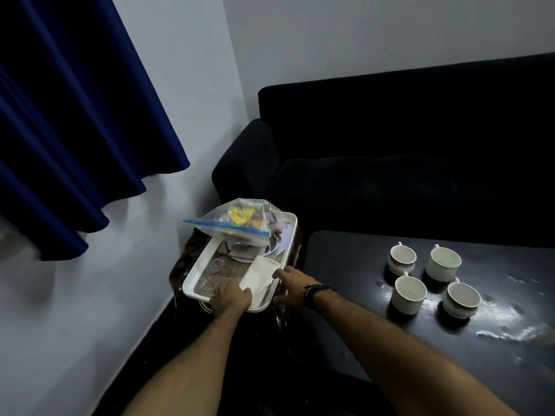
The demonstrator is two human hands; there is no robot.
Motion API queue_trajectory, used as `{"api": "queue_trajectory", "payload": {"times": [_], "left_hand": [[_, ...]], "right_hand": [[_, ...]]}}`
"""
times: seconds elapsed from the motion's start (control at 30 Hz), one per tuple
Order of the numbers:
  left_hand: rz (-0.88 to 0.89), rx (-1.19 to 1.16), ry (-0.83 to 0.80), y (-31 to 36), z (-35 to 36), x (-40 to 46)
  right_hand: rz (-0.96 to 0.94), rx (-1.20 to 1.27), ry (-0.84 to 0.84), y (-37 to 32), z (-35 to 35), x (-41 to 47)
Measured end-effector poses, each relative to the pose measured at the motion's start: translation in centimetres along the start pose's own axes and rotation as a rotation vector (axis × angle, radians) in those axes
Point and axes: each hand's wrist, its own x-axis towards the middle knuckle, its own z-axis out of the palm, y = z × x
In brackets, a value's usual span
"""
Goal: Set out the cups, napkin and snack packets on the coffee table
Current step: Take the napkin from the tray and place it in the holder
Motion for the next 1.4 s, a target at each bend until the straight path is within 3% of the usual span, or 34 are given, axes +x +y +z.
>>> {"api": "queue_trajectory", "payload": {"times": [0.13, 0.3, 0.43, 0.5, 0.63, 0.83, 1.03, 1.27, 1.4], "left_hand": [[-0.056, -0.174, 0.040, 0.7, 0.4, -0.1], [-0.170, -0.764, 0.005, 2.8, -0.4, 0.1], [-0.162, -1.264, -0.192, 4.9, -1.6, -1.9], [-0.157, -1.403, -0.285, 5.8, -2.2, -3.5], [-0.078, -1.428, -0.350, 7.0, -2.9, -6.0], [0.031, -1.303, -0.499, 9.2, -3.9, -9.4], [0.056, -1.389, -0.473, 13.6, -5.1, -12.7], [0.080, -1.498, -0.492, 20.0, -5.2, -16.9], [0.140, -1.293, -0.605, 23.1, -4.4, -19.5]], "right_hand": [[0.019, 0.116, 0.047, 0.6, 0.2, -0.2], [0.209, 0.523, 0.155, 0.1, -1.1, -0.5], [0.300, 0.770, 0.033, -0.8, -2.8, -1.4], [0.331, 0.893, 0.031, -1.2, -3.1, -2.2], [0.361, 1.160, 0.203, -1.2, -4.4, -3.8], [0.312, 1.178, 0.466, 0.9, -7.5, -8.5], [0.212, 1.082, 0.443, 4.0, -11.2, -13.8], [0.282, 1.283, 0.451, 8.5, -13.0, -18.9], [0.325, 1.254, 0.620, 12.5, -14.2, -21.8]]}}
